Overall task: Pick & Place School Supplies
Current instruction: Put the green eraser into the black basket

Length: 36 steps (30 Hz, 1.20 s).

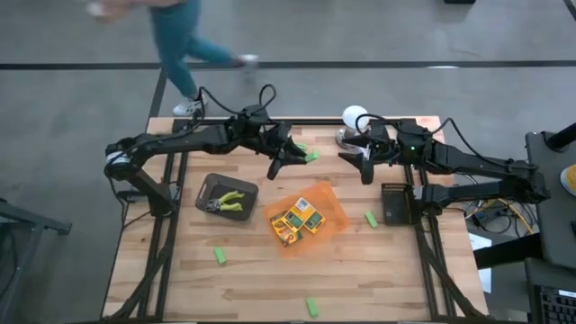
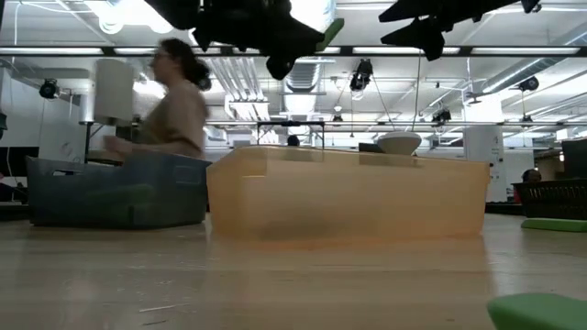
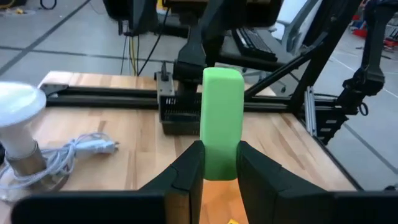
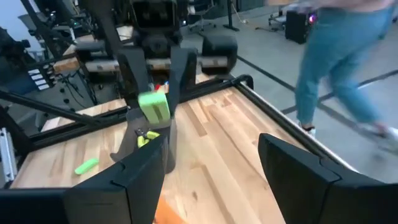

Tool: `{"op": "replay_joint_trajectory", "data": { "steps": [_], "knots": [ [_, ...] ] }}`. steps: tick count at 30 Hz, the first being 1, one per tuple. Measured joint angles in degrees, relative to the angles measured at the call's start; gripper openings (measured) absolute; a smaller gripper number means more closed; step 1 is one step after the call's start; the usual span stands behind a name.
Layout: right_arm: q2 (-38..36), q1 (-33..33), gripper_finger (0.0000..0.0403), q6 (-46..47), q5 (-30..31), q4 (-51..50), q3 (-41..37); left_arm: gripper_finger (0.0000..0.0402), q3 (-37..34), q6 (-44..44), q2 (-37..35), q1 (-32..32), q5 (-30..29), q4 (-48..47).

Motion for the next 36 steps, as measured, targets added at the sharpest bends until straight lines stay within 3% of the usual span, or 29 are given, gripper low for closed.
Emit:
{"op": "replay_joint_trajectory", "data": {
  "steps": [10, 19, 25, 36],
  "knots": [
    [5.68, -0.02, 0.0238, -1.14, 0.0, 2.43, 0.0, 0.0085, -5.51, -0.16, 0.0, -0.09, -0.21, 10.27],
    [12.43, 0.0, 0.0237, -1.49, -0.77, 13.57, 0.0, 0.0085, -5.66, -0.11, 0.0, 0.0, -0.6, 10.41],
    [15.86, 0.0, 0.0239, -1.52, -6.41, 15.06, 0.0, 0.0085, -5.69, -0.17, 0.0, 0.0, -0.62, 10.41],
    [18.06, -0.02, 0.0237, -1.58, -6.58, 21.53, -0.06, 0.0085, -5.66, -0.22, 0.0, 0.0, -0.55, 10.65]
  ]
}}
